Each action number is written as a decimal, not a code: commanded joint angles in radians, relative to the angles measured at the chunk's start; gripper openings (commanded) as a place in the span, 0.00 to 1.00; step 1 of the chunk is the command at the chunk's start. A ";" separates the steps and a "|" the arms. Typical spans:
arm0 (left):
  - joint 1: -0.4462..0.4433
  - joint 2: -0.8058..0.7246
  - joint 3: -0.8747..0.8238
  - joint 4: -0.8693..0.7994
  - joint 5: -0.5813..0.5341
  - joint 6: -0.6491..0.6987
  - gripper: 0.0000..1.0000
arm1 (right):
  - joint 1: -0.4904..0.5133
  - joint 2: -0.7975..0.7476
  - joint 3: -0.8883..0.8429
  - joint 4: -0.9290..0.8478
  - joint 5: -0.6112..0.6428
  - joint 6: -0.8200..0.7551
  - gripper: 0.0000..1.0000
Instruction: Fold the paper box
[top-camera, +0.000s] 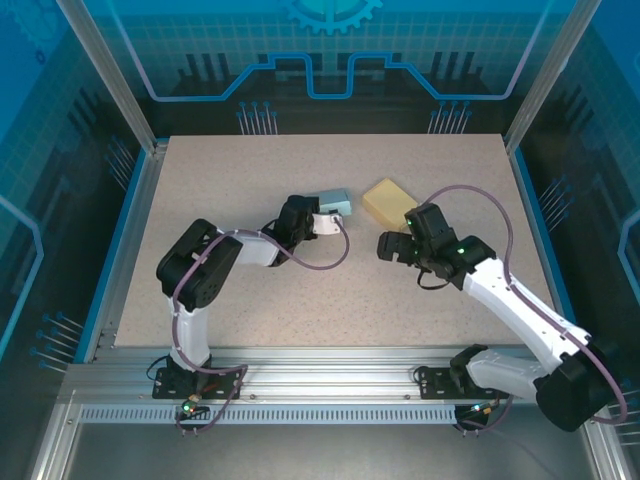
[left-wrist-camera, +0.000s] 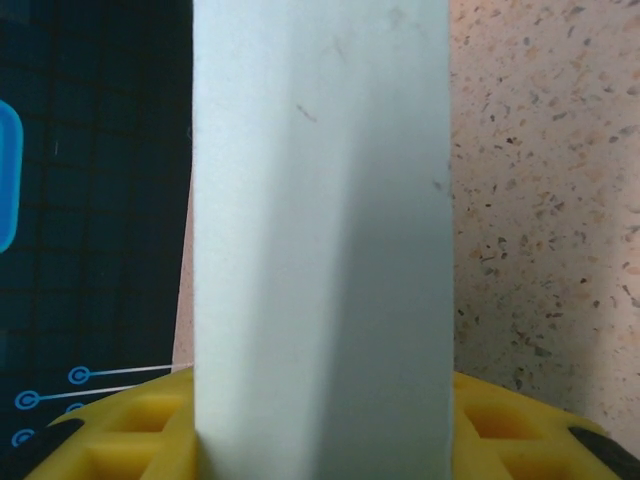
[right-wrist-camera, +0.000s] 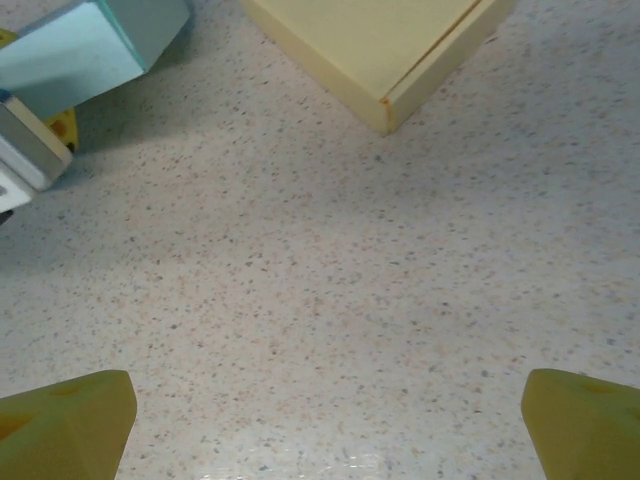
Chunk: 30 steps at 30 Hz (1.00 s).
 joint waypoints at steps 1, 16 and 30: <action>-0.020 0.044 -0.047 0.010 0.004 0.053 0.40 | -0.011 0.057 0.045 0.072 -0.092 -0.028 1.00; -0.108 -0.148 -0.236 0.169 -0.095 0.017 0.99 | -0.053 0.186 0.088 0.122 -0.135 -0.044 1.00; -0.210 -0.599 -0.356 -0.045 -0.428 -0.520 0.99 | -0.061 0.424 0.149 0.228 -0.221 -0.062 1.00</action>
